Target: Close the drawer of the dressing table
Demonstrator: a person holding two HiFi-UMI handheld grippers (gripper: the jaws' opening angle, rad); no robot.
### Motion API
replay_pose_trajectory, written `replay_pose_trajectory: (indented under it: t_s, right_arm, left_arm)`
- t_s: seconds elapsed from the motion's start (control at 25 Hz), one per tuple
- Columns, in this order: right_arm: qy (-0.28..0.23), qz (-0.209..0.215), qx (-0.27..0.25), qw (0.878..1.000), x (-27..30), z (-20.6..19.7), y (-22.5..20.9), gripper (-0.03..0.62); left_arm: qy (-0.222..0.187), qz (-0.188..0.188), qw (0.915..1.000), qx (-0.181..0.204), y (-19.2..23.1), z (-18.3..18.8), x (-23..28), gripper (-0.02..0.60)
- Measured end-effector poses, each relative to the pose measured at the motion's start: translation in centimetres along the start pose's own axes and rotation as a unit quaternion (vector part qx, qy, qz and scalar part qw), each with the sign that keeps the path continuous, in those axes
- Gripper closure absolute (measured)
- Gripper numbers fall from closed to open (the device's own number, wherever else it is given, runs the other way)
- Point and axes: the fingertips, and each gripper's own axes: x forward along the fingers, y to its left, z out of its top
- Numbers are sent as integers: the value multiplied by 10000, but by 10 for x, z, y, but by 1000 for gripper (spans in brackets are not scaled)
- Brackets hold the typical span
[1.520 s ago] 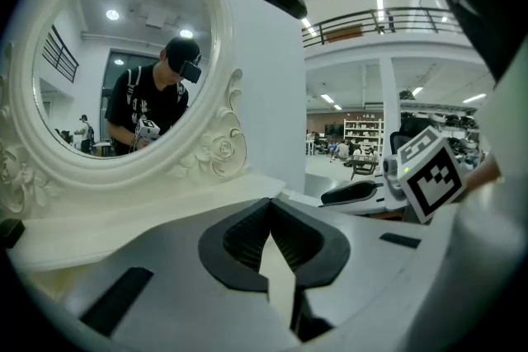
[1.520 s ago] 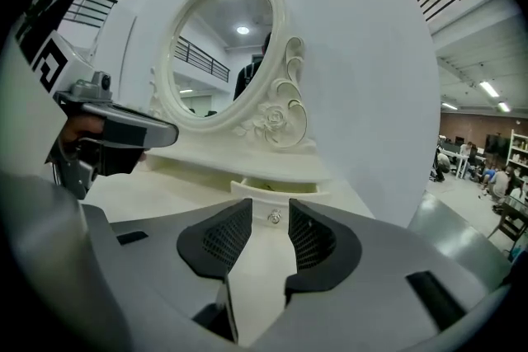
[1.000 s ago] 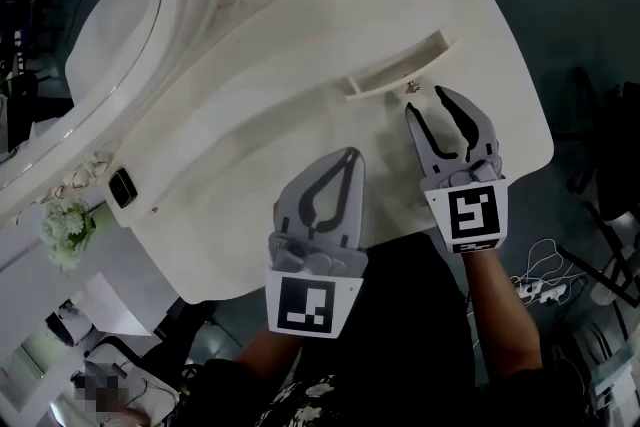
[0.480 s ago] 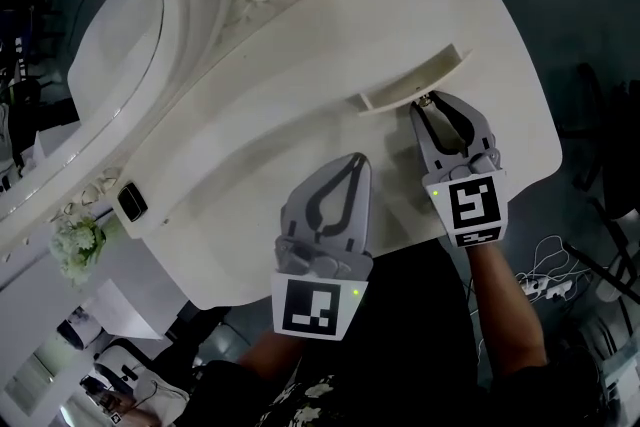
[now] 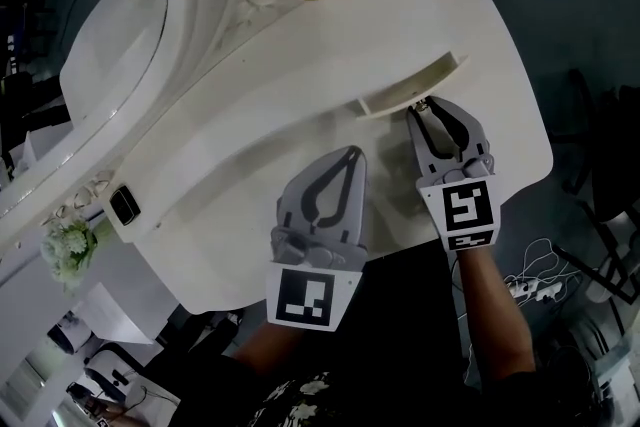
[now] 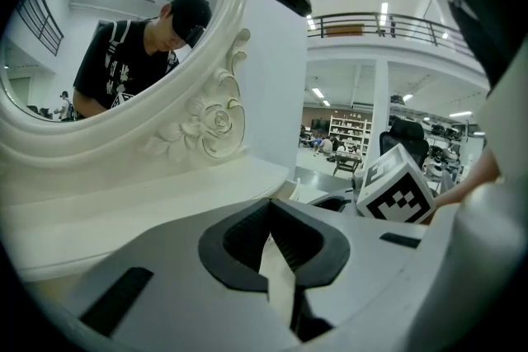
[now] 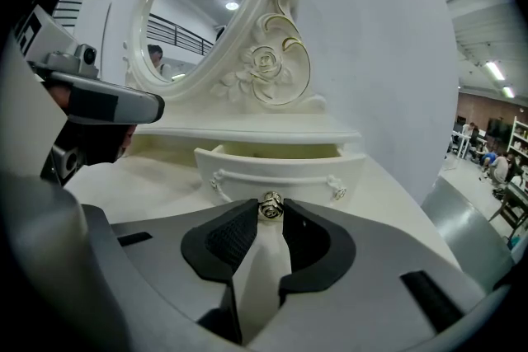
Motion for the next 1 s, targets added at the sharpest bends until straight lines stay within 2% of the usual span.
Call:
replay_pose_trajectory:
  t_s: [0.52, 1.0]
  right_arm:
    - [-28, -272, 38, 9996, 2, -1, -2, 508]
    - [-141, -232, 56, 9996, 14, 9, -4, 508]
  left_arm:
    - [-54, -154, 9999, -25, 1, 0, 1, 579]
    - [-30, -127, 9999, -60, 4, -2, 2, 580]
